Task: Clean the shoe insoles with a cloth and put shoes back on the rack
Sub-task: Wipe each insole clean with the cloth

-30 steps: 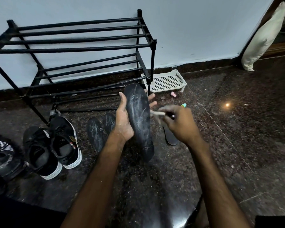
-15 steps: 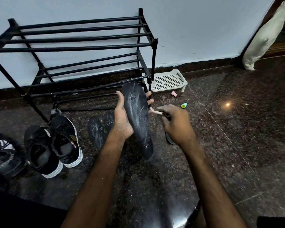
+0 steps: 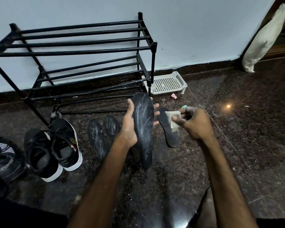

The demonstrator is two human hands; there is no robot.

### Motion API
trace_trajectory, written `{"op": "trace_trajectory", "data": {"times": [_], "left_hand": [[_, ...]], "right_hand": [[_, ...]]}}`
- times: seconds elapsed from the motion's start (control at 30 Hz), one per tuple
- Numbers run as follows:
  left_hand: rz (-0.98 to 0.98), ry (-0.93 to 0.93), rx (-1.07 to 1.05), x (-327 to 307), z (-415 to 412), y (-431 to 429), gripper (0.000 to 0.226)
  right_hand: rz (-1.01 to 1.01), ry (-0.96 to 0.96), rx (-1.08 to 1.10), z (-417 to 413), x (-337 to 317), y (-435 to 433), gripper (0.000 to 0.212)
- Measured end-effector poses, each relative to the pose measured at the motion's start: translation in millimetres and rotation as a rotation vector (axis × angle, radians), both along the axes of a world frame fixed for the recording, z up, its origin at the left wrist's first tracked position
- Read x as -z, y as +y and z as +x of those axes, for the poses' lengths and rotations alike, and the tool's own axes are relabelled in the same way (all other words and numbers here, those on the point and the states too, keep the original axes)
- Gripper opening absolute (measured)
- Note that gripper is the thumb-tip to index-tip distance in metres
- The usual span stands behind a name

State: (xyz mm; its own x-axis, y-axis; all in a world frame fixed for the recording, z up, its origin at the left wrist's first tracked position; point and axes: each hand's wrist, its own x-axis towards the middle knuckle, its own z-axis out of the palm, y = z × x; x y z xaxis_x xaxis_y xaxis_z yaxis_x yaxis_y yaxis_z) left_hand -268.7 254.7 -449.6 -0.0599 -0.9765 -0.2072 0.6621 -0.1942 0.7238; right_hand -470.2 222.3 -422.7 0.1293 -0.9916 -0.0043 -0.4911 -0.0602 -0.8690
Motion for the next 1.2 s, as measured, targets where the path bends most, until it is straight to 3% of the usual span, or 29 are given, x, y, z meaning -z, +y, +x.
{"op": "trace_trajectory", "data": {"times": [0.1,0.27,0.47,0.6,0.7,0.83,1.0,1.2], "left_hand": [[0.027,-0.040,0.018,2.4,-4.9,0.5,0.080],[0.042,-0.068,0.011,3.6,2.2,1.7,0.082],[0.055,-0.149,0.002,8.4,8.9,1.6,0.082],[0.043,-0.146,0.018,6.1,3.7,3.7,0.080],[0.045,-0.110,0.024,3.0,0.5,4.2,0.079],[0.040,0.072,0.133,0.8,-2.9,5.0,0.089],[-0.008,0.189,0.260,9.1,-4.3,7.0,0.088],[-0.071,0.216,0.436,15.6,-5.8,11.7,0.089]], "right_hand": [[-0.014,-0.078,0.020,6.7,0.0,2.8,0.016],[0.165,-0.170,-0.021,24.3,30.0,8.4,0.004],[0.236,-0.096,-0.020,34.9,40.0,19.7,0.036],[0.363,-0.059,-0.055,40.9,46.0,19.8,0.022],[0.334,0.111,-0.114,46.0,55.9,23.3,0.021],[0.298,0.401,-0.298,53.5,71.2,29.0,0.022],[0.287,0.502,-0.551,60.8,83.9,45.3,0.031],[0.267,0.597,-0.625,62.3,91.2,54.0,0.033]]}}
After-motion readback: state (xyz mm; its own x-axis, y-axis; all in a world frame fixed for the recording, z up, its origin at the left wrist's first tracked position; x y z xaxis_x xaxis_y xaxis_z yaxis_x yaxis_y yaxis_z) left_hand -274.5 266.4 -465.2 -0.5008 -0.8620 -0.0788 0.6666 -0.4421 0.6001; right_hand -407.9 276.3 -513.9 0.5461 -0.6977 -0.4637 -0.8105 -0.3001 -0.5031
